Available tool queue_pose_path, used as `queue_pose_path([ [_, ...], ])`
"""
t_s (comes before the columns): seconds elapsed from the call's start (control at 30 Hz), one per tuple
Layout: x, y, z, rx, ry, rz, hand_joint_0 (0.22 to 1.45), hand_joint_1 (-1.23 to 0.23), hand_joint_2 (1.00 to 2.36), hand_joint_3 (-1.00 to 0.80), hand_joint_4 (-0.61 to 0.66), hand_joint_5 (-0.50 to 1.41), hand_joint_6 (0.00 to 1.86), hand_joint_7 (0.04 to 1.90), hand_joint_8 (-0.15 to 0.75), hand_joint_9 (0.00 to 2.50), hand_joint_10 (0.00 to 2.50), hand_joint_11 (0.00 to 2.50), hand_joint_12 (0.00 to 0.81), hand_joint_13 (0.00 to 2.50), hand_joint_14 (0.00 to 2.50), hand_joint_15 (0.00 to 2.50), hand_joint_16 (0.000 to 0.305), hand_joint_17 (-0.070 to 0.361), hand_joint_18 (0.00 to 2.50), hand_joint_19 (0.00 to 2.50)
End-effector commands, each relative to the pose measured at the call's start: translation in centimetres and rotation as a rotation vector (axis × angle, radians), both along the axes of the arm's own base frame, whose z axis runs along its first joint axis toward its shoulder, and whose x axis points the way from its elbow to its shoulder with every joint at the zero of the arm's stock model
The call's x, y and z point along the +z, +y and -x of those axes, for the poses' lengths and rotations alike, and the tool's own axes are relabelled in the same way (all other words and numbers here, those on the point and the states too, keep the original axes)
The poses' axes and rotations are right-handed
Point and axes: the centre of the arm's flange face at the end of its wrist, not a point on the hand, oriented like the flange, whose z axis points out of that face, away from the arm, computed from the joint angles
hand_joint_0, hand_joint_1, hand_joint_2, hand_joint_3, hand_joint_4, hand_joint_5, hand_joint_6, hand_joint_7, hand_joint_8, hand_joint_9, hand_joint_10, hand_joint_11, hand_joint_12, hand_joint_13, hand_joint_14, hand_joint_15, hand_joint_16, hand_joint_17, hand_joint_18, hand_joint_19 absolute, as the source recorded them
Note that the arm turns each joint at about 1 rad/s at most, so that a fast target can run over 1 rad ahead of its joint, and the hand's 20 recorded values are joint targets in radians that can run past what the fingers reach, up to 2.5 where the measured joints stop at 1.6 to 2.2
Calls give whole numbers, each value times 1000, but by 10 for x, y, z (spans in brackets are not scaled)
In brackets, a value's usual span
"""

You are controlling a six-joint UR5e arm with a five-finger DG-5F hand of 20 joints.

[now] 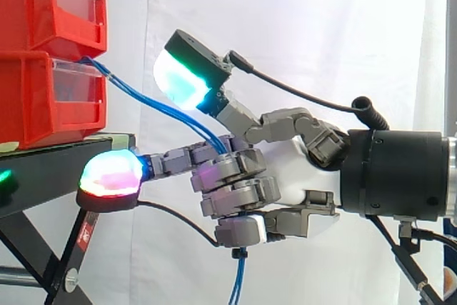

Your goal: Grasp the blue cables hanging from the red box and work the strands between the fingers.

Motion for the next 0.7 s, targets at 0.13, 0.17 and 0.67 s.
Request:
queue_pose_path([
  [0.13, 0, 0, 0, 0, 0, 0, 780, -538, 1000, -1000, 294, 155, 15, 999, 419, 947, 2500, 2500, 474, 1286, 2500, 1649, 56, 125, 1666, 974],
  [0.17, 0, 0, 0, 0, 0, 0, 780, -538, 1000, -1000, 294, 155, 14, 996, 422, 946, 2500, 2500, 476, 1285, 2500, 1674, 55, 124, 1667, 969],
  [0.67, 0, 0, 0, 0, 0, 1, 779, -537, 1000, -1000, 294, 152, 15, 998, 415, 938, 2500, 2500, 481, 1283, 2500, 1661, 55, 125, 1667, 991],
])
